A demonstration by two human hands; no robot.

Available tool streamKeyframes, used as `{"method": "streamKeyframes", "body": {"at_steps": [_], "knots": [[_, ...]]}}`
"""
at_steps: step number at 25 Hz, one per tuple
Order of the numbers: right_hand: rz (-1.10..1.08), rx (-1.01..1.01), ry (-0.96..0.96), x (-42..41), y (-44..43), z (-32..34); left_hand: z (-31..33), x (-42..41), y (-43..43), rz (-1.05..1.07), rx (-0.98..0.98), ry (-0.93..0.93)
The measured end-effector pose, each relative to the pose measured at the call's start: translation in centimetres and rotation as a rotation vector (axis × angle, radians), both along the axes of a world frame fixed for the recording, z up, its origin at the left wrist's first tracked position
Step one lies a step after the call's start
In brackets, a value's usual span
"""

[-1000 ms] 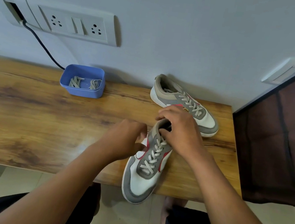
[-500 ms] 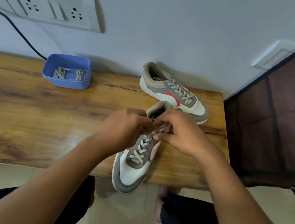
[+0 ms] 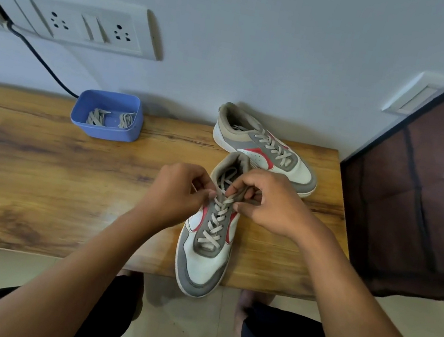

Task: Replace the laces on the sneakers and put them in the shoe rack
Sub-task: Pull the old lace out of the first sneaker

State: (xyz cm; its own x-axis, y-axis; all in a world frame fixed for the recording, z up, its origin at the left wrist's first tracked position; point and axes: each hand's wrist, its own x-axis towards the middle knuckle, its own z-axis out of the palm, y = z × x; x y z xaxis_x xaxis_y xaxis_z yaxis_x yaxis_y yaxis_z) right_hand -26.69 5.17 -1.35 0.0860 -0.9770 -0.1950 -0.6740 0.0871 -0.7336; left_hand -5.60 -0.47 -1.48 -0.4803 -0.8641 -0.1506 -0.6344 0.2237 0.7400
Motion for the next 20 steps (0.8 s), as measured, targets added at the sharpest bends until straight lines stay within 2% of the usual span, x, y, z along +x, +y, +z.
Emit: {"method": "streamKeyframes", "body": {"at_steps": [3,6,9,15,17,20], "knots": [[0.010,-0.009,0.038,0.2,-0.3,-0.3,0.3,-0.5,0.6,0.086,0.227,0.028],[-0.027,-0.024,0.092,0.4,-0.3,-0.6,0.3,-0.9,0.9,0.175,0.369,0.081],[-0.099,-0.071,0.137,0.9,0.0,-1.1,0.6,-0.6,1.2,0.081,0.384,0.051],[-0.134,0.023,-0.044,1.0,-0.6,-0.6,1.0,0.1,-0.1,0.150,0.388,0.062],[-0.108,0.028,-0.036,1.0,-0.6,-0.3,1.1,0.2,-0.5,0.090,0.397,0.038],[-0.084,0.034,-0.032,1.2,-0.7,-0.2,1.5,0.8,-0.8,-0.027,0.510,-0.001]]}}
